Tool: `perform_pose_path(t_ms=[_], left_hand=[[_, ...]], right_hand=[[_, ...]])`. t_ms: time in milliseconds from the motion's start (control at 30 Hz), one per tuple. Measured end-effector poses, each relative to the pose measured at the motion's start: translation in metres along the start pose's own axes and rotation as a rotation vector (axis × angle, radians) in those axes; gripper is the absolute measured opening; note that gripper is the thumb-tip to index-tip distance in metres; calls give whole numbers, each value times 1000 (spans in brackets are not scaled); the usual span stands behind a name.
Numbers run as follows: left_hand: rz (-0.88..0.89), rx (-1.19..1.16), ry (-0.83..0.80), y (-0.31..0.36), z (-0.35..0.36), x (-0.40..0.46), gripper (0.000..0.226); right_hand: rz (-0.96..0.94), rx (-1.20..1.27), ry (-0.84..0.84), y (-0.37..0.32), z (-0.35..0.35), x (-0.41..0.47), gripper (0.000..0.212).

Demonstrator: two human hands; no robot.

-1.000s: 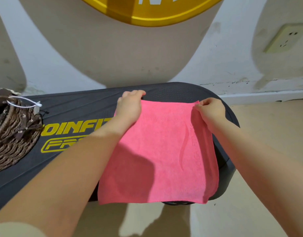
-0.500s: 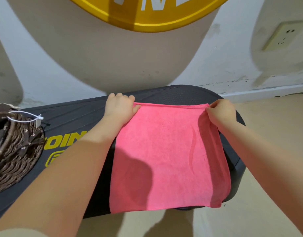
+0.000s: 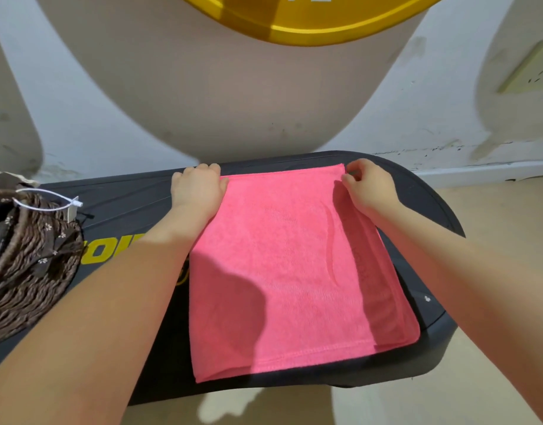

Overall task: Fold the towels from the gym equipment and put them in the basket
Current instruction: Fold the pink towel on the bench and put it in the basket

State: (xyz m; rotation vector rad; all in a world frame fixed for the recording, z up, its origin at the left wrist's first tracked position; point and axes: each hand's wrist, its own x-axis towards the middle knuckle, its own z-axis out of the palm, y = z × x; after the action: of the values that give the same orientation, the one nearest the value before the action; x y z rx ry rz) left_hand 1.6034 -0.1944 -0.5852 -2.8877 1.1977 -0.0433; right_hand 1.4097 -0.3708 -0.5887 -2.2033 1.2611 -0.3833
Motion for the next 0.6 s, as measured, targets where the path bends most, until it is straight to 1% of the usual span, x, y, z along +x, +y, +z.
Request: perform_pose_path(t_ms=[100,200,367,467,533,600], left_hand=[[-14,-55,28,-1,5,2,32],[-40,-82,50,-3,9,3,33],[-117,-33,102,2,11,7,38],[-165,-162,107,7,16,5,40],[-182,-280,154,8,18,-2,44],[-161,-344,205,9,18,-14,47]], right_hand=[[24,3,7,-6,7,12,27],[69,19,9,-11,10,20,15],[77,-139,-13,-13,9,37,22],[80,-123,6,-10,12,38,25],[65,-62,21,-9,10,35,22],[37,-28,7,-4,3,25,26]])
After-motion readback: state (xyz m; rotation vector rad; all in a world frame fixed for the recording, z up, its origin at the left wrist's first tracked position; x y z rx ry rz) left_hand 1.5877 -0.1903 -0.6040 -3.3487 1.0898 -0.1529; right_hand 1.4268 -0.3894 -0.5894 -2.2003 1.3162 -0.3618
